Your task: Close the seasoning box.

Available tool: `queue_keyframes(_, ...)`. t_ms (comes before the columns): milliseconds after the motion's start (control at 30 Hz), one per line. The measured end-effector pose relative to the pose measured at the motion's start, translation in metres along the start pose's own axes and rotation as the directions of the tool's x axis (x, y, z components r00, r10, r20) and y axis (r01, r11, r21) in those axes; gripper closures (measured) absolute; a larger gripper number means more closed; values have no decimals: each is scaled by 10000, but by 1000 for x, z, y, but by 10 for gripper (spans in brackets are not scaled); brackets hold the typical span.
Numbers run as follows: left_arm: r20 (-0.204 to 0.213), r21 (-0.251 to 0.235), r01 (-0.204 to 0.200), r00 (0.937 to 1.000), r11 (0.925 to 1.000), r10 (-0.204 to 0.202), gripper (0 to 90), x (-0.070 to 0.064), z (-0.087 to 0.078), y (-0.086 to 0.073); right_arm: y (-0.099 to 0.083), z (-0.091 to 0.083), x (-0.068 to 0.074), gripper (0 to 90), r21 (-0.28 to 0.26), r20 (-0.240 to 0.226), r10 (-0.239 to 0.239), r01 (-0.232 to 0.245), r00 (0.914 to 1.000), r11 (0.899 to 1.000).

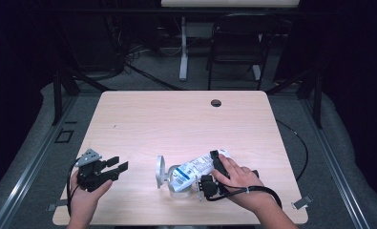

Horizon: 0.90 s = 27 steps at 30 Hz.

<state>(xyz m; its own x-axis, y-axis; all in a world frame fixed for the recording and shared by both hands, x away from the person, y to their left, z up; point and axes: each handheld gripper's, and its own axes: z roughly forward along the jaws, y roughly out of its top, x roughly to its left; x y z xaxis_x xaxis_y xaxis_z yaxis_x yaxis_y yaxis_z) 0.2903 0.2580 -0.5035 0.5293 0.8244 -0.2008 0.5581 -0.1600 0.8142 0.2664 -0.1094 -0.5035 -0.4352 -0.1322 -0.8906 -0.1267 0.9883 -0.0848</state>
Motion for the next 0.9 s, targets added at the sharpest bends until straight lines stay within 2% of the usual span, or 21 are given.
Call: queue_keyframes(900,-24,-57,24,10000,10000,-24,516,1,-1,0,2,-2,-1,423,204,107,-336,334,9994,9992)
